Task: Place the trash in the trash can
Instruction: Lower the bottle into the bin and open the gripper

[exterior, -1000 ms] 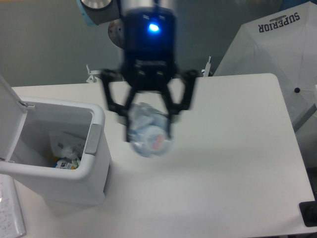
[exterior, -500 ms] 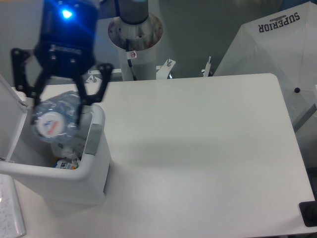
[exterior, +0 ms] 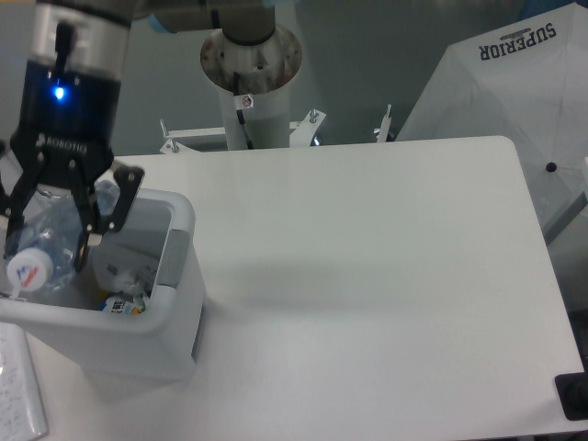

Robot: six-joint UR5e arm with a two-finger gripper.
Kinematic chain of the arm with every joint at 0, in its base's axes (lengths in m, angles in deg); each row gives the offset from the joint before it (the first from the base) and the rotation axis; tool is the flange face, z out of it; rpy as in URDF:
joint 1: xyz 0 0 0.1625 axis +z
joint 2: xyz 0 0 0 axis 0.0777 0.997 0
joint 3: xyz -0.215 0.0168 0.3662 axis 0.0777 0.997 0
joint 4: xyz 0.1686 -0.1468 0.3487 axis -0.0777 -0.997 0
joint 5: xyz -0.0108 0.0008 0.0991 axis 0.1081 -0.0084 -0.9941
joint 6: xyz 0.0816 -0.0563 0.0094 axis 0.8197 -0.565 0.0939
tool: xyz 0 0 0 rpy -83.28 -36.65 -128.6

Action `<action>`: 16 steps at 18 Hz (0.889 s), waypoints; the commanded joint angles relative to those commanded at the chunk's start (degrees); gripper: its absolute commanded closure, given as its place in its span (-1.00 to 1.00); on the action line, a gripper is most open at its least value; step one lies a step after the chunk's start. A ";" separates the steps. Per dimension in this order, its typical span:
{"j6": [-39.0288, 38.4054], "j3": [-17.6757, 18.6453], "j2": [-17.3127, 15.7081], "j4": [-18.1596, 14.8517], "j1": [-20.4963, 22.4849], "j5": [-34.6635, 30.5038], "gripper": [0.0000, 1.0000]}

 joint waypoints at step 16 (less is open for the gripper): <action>4.82 4.22 -1.67 -0.18 10.70 -5.17 -1.00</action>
